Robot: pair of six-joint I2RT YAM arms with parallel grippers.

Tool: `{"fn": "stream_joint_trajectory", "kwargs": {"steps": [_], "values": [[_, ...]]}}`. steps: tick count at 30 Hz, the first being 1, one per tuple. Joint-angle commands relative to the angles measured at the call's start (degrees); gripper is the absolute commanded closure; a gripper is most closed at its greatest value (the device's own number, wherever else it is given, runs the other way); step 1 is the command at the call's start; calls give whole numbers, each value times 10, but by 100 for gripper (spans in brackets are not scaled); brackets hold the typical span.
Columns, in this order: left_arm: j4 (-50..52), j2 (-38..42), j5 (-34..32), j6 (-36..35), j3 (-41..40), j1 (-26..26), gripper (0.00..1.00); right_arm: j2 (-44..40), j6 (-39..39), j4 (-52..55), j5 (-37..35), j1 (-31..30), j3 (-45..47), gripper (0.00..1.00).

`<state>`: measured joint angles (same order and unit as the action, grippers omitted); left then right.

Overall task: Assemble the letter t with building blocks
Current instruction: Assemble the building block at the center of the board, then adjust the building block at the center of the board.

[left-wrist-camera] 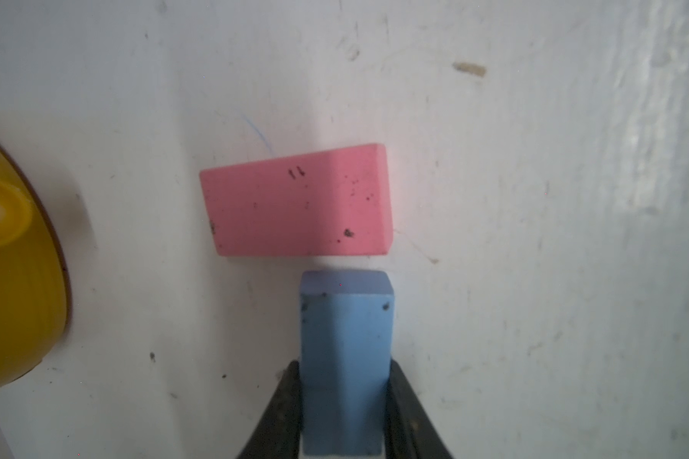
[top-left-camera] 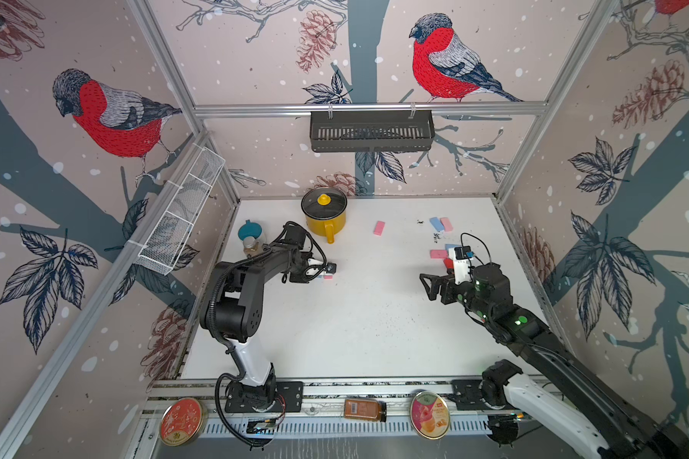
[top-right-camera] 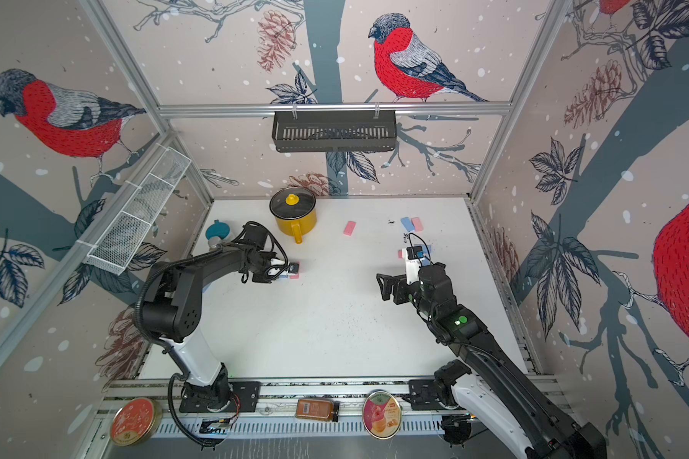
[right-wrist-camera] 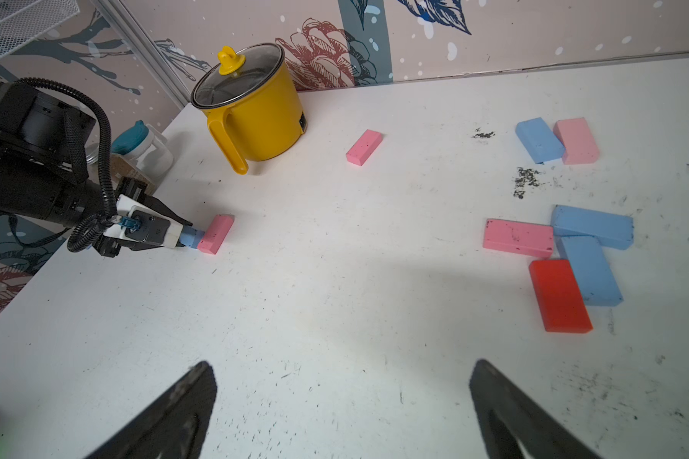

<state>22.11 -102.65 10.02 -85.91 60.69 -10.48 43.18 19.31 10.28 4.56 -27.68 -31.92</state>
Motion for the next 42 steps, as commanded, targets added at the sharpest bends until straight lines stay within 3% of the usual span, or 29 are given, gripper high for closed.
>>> {"fn": "stream_joint_trajectory", "kwargs": {"steps": [1, 10, 28, 38, 42], "values": [[42, -6, -7, -7, -4, -2, 100, -1, -1, -8, -3, -2, -3, 0], [45, -5, -6, -8, -5, -5, 81, 0, 0, -9, -3, -2, -3, 0], [65, -3, 1, -11, -3, -5, 60, 6, 1, -6, 0, -2, -4, 0], [65, -6, 6, -3, -3, -7, 58, 9, 1, -5, 1, -3, -5, 0], [66, -6, 5, 5, -1, -9, 66, 9, 0, -6, 0, -3, -5, 0]]}}
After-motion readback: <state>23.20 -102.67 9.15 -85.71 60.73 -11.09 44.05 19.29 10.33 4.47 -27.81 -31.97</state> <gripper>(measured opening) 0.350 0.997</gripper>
